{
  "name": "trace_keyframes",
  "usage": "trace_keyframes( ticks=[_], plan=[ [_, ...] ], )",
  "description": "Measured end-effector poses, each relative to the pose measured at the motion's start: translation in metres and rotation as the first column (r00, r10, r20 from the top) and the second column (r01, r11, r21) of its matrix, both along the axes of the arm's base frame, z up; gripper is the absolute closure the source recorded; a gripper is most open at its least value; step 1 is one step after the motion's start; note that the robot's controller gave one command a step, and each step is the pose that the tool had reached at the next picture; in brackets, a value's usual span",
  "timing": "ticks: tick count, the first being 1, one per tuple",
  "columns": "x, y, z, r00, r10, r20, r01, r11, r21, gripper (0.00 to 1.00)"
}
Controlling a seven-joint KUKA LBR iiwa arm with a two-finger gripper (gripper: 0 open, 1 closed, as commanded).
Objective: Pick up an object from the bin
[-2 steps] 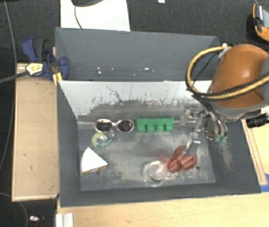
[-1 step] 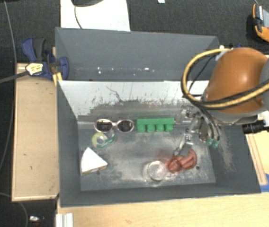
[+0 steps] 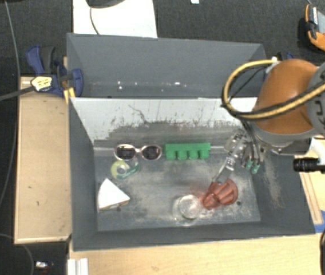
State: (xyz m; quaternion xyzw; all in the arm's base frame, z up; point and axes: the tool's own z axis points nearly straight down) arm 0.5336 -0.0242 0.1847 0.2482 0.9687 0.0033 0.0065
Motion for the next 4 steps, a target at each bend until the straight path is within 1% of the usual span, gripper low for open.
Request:
trace_keyframes(
  ticks=[1,2,3,4],
  plan=[
    [-0.031,0.024,0.012,0.910,0.414,0.017,-0.413,0.910,-0.010,0.00],
    [-0.038,0.009,-0.031,0.951,0.309,0.000,-0.309,0.951,-0.004,0.00],
    [-0.040,0.009,-0.043,0.966,0.259,0.003,-0.259,0.966,-0.002,0.00],
    [-0.002,0.007,-0.074,0.849,0.529,-0.016,-0.529,0.849,0.006,0.00]
  ],
)
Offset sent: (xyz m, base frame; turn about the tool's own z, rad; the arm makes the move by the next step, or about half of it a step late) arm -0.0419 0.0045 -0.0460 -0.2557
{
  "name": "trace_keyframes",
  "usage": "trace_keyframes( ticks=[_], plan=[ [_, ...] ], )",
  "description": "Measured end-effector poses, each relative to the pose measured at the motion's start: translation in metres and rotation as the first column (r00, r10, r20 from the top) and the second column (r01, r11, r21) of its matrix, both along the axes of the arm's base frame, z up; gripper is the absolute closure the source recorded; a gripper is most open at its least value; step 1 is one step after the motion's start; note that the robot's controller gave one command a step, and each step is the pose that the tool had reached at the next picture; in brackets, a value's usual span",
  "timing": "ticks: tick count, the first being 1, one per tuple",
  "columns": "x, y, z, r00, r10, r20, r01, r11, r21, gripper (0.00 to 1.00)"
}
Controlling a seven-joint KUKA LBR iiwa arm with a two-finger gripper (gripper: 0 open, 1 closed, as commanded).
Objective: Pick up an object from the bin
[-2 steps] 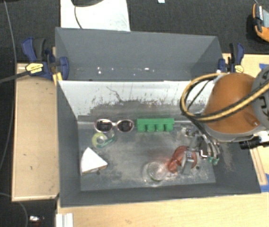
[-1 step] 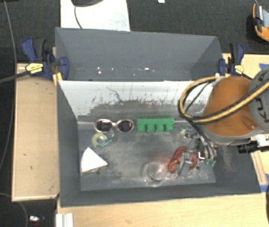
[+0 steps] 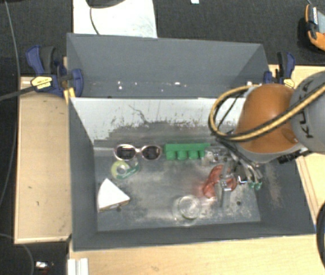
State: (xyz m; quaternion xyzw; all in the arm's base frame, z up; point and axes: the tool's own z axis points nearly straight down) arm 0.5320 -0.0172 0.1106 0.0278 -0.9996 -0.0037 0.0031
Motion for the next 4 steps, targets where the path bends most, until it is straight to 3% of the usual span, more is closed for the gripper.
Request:
trace_keyframes(
  ticks=[1,2,3,4],
  plan=[
    [0.000,-0.001,-0.015,1.000,-0.003,0.020,0.003,1.000,-0.002,0.00],
    [-0.031,-0.023,-0.002,1.000,-0.020,0.021,0.020,1.000,-0.001,0.00],
    [-0.017,-0.009,-0.042,0.998,-0.064,0.019,0.064,0.998,0.002,0.00],
    [-0.027,-0.018,-0.029,0.998,-0.058,0.025,0.058,0.998,0.001,1.00]
  ],
)
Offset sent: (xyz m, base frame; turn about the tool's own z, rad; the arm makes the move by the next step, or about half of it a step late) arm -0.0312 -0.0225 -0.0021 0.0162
